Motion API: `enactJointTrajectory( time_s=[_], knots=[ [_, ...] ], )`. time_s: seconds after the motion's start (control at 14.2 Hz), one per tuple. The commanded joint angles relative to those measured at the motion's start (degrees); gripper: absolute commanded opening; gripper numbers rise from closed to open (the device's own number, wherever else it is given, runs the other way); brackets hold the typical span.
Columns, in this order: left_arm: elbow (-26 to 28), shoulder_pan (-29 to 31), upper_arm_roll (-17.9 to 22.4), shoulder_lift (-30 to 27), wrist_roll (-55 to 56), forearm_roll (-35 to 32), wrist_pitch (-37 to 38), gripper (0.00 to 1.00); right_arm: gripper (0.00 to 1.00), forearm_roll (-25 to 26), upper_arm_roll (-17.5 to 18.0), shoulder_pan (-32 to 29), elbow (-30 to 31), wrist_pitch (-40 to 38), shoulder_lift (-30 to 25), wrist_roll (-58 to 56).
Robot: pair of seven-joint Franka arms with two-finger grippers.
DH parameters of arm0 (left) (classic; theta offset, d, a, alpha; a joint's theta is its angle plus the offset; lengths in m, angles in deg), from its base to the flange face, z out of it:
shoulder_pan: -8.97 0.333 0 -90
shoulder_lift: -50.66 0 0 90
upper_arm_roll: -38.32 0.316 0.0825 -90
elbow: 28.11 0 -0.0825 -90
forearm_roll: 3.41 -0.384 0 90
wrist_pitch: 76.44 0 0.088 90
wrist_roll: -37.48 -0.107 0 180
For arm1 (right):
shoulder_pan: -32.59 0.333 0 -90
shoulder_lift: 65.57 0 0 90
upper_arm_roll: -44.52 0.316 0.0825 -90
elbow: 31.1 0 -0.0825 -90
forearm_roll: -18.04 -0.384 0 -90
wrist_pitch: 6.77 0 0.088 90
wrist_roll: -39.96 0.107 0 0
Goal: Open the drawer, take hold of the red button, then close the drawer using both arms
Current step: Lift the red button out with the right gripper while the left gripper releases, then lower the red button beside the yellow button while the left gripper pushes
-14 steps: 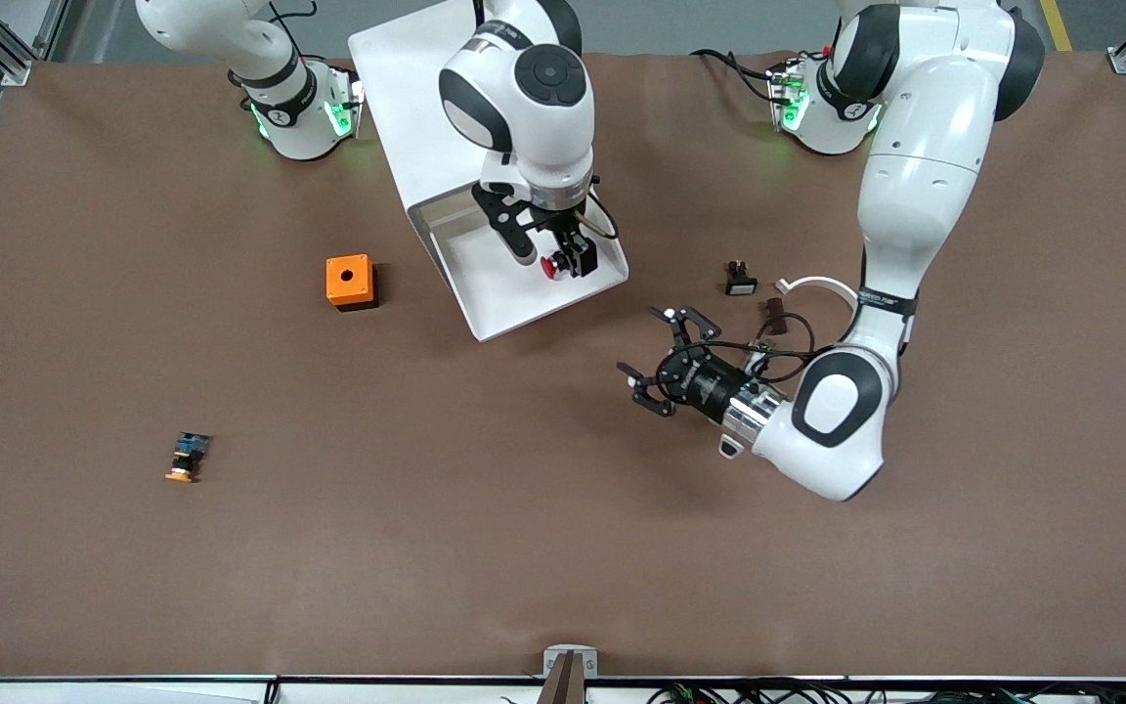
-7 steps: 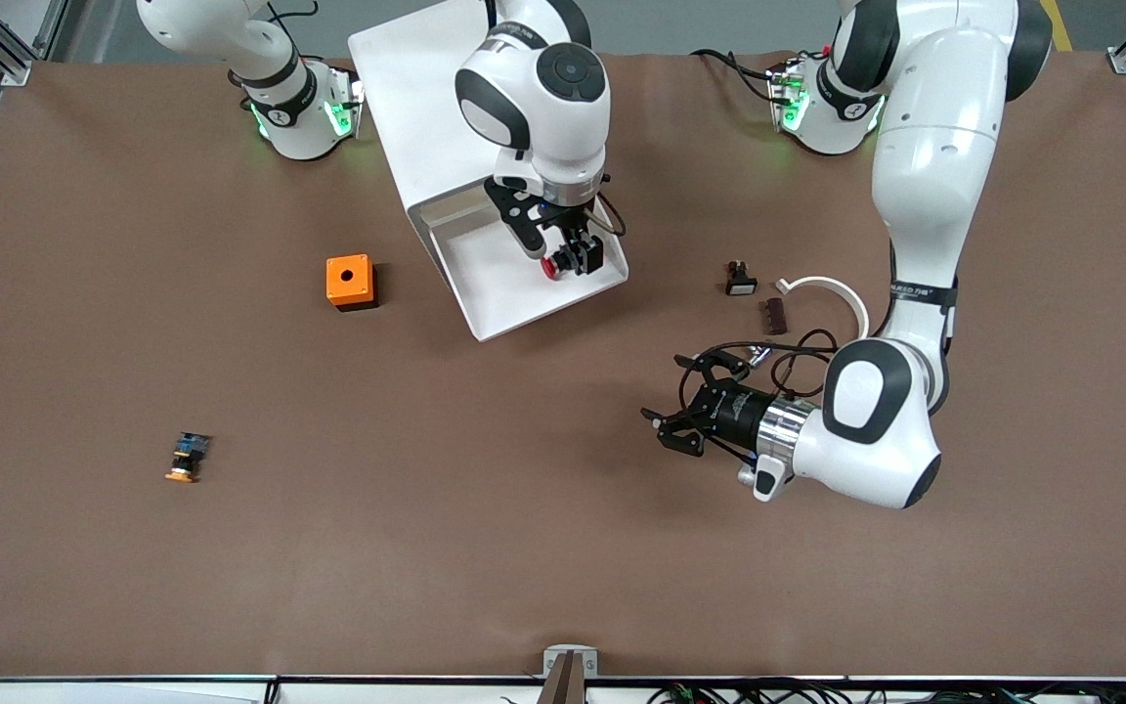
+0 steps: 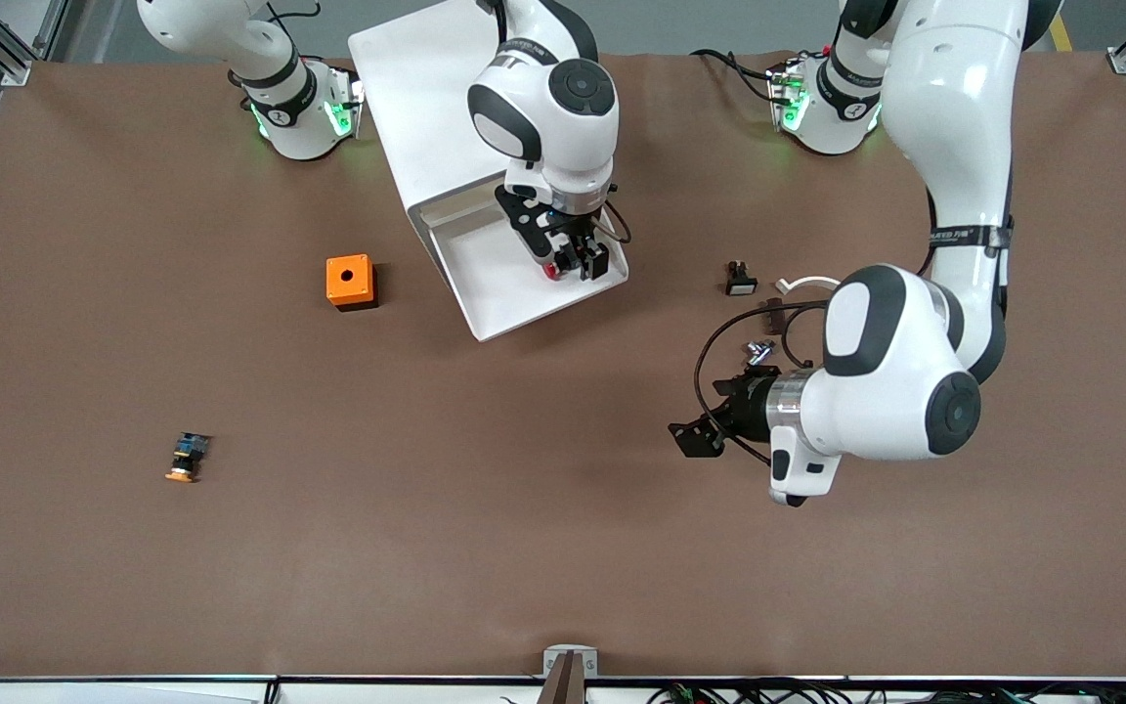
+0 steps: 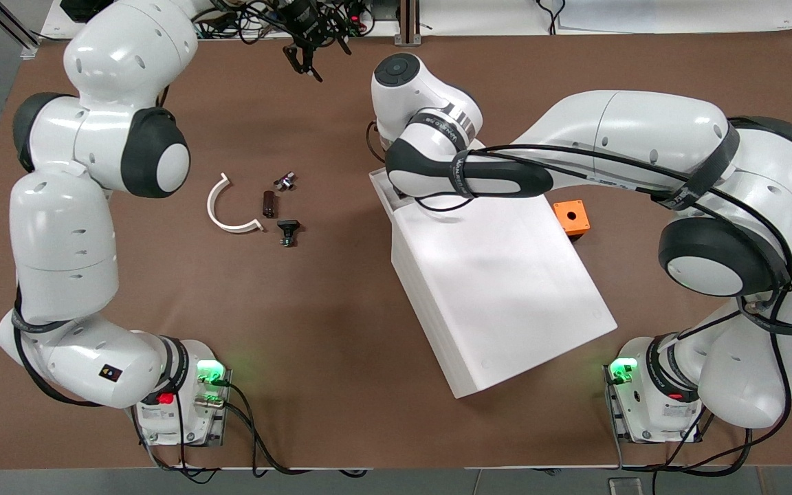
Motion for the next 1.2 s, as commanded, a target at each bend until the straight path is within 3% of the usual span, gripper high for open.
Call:
enactJointTrajectory(
  time_s=[0.0, 0.21, 0.28, 0.35, 0.42, 0.64, 0.78, 0.92, 1.13],
  knots=[
    [2.0, -1.8, 0.7, -3.6, -1.1, -6.3, -1.3, 0.99, 0.66, 1.2, -0.7, 0.9, -0.9, 0.6, 0.8, 1.6],
    [2.5, -4.6, 0.7, -4.5, 1.2, -13.4, -2.7, 0.99, 0.43, 1.2, -0.7, 1.1, -0.9, 0.7, 1.4, 1.4],
    [2.5, -5.1, 0.7, -4.4, 3.5, -14.7, -3.9, 0.99, 0.31, 1.2, -0.7, 1.2, -0.9, 0.7, 1.7, 1.3],
    [2.6, -6.1, 0.7, -4.3, 5.4, -16.8, -5.2, 0.99, 0.11, 1.2, -0.7, 1.3, -0.9, 0.6, 1.7, 0.9],
    [3.2, -6.8, 0.7, -4.3, 6.9, -18.5, -6.0, 0.99, 0.01, 1.1, -0.7, 0.8, -1.3, 0.2, 1.7, 0.4],
    [3.8, -8.8, 0.6, -3.9, 10.7, -22.1, -7.8, 0.99, 0.0, -0.1, -0.7, -2.0, -4.1, -2.1, 1.2, -5.3],
    [3.7, -9.2, 0.4, -2.7, 12.5, -22.4, -8.0, 0.99, 0.0, -2.1, -0.7, -5.3, -9.7, -9.7, 1.2, -13.1],
    [3.9, -9.3, -0.5, -2.5, 12.1, -22.5, -7.9, 0.99, 0.0, -3.2, -0.9, -9.2, -12.8, -13.5, 0.9, -24.7],
    [5.8, -9.8, -1.4, -2.5, 12.4, -22.7, -6.5, 0.99, 0.0, -3.2, -0.9, -18.1, -12.2, -13.6, -0.8, -47.2]
  ],
)
